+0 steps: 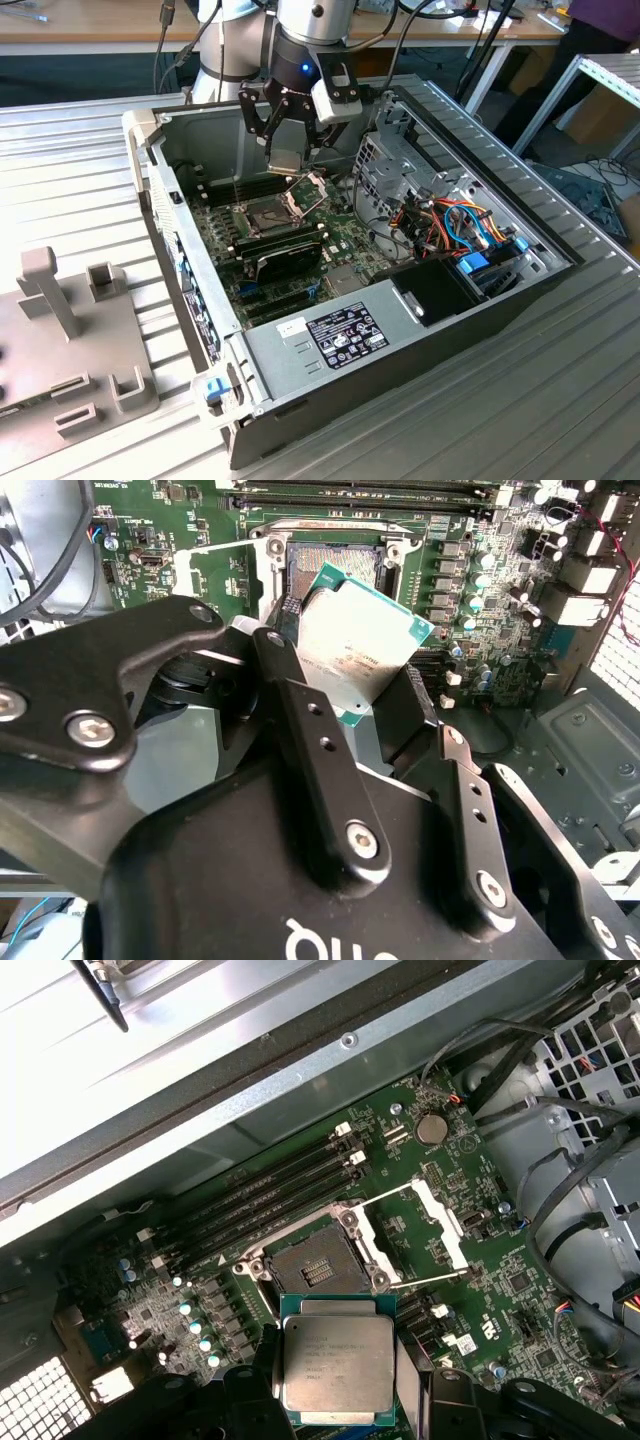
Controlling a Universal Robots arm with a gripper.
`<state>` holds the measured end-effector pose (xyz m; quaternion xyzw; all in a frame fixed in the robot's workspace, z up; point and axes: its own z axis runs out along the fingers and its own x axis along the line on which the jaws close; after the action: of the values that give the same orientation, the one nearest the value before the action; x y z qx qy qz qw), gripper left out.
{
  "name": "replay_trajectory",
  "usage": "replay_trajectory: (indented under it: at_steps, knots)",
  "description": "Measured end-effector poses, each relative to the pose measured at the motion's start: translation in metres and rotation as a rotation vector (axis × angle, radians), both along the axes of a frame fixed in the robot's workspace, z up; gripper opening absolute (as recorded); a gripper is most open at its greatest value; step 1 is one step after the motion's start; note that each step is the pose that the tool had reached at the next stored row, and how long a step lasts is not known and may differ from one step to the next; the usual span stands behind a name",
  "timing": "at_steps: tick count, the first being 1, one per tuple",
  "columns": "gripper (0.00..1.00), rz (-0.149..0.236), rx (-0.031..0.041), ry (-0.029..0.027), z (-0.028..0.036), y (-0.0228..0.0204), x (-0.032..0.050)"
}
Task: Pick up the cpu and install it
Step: 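Place the cpu into insertion slot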
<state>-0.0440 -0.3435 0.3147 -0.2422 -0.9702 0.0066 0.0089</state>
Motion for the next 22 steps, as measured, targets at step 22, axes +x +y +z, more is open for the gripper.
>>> replay_trajectory:
  at_steps: [22]
  knots:
    - [0.55,-0.136,0.0000,0.0000,-0.0011,0.0001,0.0000]
